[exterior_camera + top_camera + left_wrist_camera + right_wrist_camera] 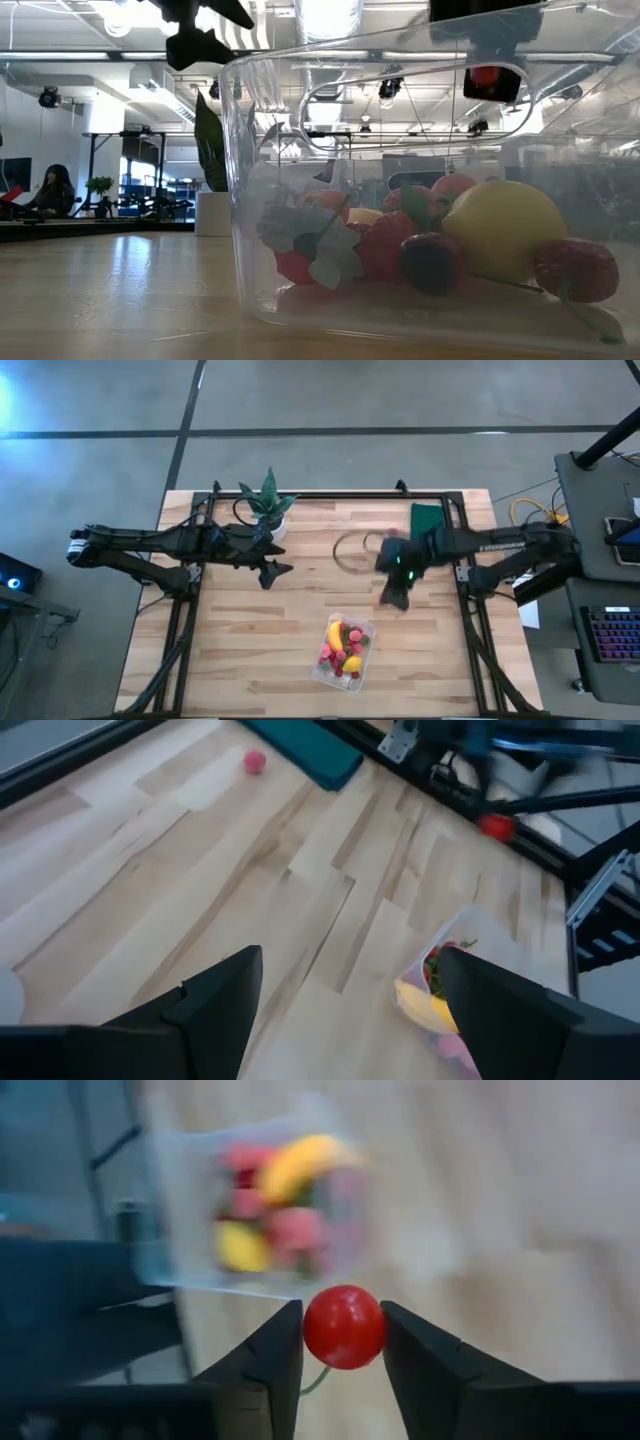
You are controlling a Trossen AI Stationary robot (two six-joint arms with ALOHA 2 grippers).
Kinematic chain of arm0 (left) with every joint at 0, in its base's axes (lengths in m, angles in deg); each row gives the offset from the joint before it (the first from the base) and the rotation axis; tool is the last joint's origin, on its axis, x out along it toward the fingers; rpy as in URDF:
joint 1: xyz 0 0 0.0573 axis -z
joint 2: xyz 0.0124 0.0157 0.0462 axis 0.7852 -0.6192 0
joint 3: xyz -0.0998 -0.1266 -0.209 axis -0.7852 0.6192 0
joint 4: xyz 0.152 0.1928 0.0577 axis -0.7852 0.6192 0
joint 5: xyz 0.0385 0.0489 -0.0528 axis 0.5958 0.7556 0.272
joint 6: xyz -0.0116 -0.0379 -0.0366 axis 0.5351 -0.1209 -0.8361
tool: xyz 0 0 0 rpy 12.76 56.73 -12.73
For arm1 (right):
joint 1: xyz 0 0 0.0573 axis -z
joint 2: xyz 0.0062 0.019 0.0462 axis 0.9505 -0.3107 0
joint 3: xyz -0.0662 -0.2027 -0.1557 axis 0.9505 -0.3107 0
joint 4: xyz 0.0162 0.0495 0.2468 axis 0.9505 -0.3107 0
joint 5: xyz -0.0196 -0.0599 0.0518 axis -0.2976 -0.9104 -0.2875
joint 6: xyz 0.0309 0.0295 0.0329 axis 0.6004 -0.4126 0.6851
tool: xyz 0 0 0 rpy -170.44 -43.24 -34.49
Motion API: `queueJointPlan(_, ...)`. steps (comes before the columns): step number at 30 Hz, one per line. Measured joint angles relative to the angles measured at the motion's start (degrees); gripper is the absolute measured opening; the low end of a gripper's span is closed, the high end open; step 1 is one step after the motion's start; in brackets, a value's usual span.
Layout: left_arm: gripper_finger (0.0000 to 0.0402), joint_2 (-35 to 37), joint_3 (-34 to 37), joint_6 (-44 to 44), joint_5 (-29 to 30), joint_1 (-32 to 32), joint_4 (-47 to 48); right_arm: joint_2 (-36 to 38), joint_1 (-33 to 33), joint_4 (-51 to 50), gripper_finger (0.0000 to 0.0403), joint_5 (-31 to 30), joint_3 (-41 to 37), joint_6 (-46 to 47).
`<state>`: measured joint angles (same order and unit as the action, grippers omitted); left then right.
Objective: Pick and placing Produce into tupperware
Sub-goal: Put the cherry into the transparent bin, then put the peach into the transparent bin
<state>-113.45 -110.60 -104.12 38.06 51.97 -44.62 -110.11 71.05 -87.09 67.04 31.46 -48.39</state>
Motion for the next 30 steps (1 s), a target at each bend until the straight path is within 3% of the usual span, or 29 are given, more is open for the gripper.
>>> queueJointPlan(6, 0.0288, -0.8, 0.0, 0.0, -0.1, 0.0, 1.3, -5.1, -10.9, 8.9, 0.0161, -5.1, 0.0, 6.1)
queueJointPlan(13, 0.0288, -0.9, 0.0, -0.1, -0.3, 0.0, 2.9, -11.4, -13.0, 13.9, 0.0185, -4.4, 0.5, 6.6)
queueJointPlan(17, 0.0288, -0.9, 0.0, -0.1, -1.0, 0.0, 3.3, -8.5, -12.2, 12.2, 0.0187, -10.3, 0.9, 6.1)
queueJointPlan(20, 0.0288, -0.9, 0.0, -0.1, -1.1, 0.2, 3.3, -3.6, -8.0, 5.8, 0.0187, -17.3, 1.0, 7.1)
queueJointPlan(23, 0.0288, -0.9, 0.0, -0.1, -1.2, 0.2, 3.3, -0.4, 0.4, -4.6, 0.0188, -21.4, 0.7, 9.1)
queueJointPlan(26, 0.0288, -1.1, 0.0, -0.1, -1.2, 0.2, 3.1, -0.5, 11.3, -11.1, 0.0188, -23.0, 0.6, 7.9)
queueJointPlan(30, 0.0288, -1.1, 0.0, 0.3, -1.2, 0.2, 2.9, -4.9, 23.8, -11.3, 0.0188, -25.7, 0.6, -0.6)
